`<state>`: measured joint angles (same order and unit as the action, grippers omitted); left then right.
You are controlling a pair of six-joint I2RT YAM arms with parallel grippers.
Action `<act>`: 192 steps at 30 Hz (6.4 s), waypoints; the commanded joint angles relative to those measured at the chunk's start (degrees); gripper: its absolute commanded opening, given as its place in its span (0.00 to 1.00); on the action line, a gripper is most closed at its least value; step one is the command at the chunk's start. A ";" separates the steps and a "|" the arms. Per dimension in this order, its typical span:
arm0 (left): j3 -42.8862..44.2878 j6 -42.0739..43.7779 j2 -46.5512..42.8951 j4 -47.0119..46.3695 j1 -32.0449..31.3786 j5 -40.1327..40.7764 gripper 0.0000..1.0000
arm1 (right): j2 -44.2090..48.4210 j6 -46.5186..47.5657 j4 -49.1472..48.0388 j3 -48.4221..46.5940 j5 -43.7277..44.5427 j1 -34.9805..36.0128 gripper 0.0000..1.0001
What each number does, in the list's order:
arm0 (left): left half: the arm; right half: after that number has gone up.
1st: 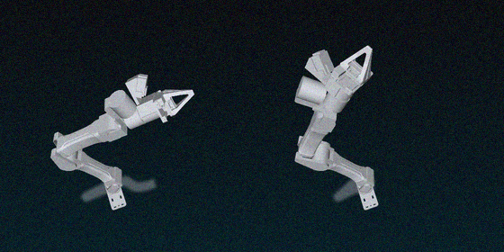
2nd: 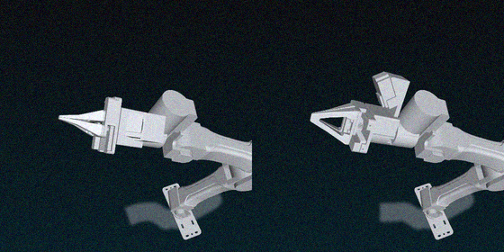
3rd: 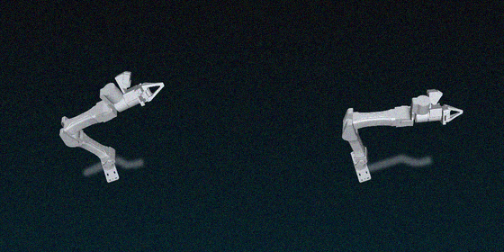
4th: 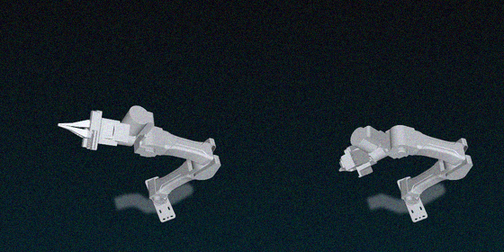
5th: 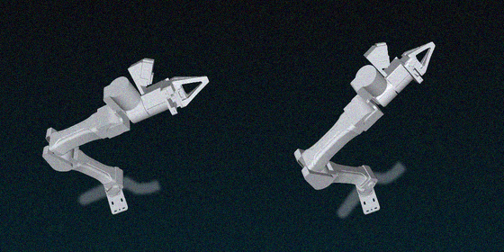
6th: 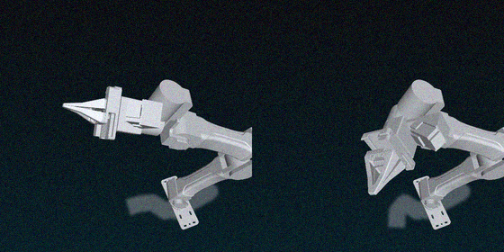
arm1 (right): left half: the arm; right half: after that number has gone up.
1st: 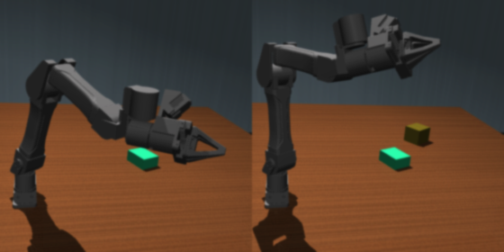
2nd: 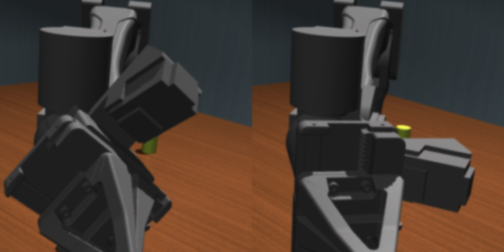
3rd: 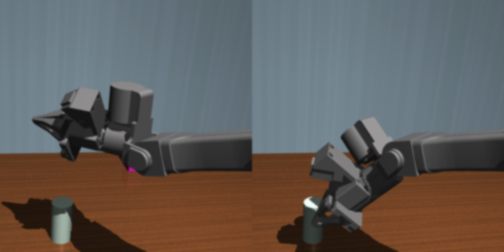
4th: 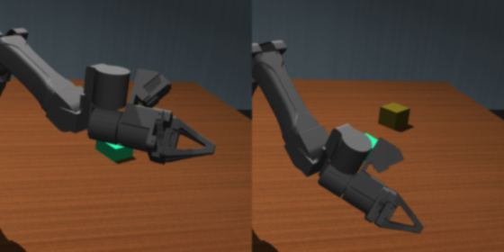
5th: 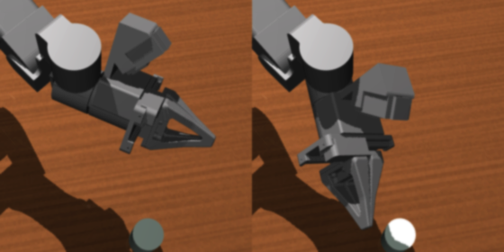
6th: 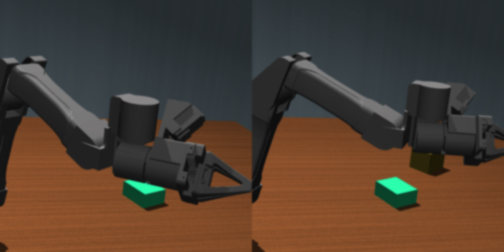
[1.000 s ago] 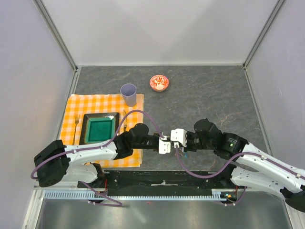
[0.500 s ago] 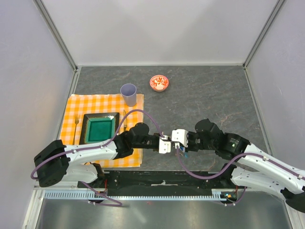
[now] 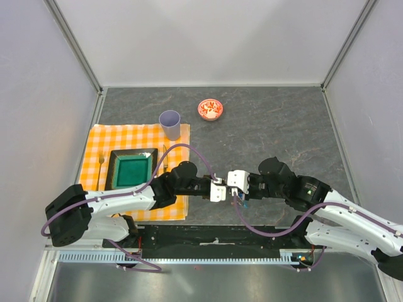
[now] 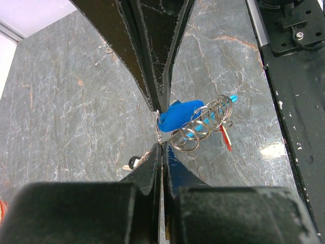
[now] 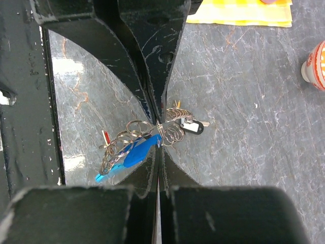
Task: Put the keys on the keyring
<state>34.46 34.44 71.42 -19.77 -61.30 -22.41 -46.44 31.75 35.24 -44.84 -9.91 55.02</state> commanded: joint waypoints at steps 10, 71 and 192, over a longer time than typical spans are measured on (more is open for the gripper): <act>2.11 2.04 0.56 -1.59 0.30 0.79 0.02 | 1.00 0.51 -1.05 -1.30 5.43 0.26 0.00; 2.19 1.25 0.74 -2.38 0.39 -0.17 0.02 | -0.06 -0.46 -2.55 -0.34 -1.25 0.26 0.00; 1.58 0.55 -3.48 -3.43 0.39 -6.33 0.02 | -3.13 -0.19 -3.34 0.19 -4.06 1.93 0.00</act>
<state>34.65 34.41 70.85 -15.90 -60.71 -25.63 -48.69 31.48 33.61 -44.49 -12.67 56.40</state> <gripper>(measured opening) 0.025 0.005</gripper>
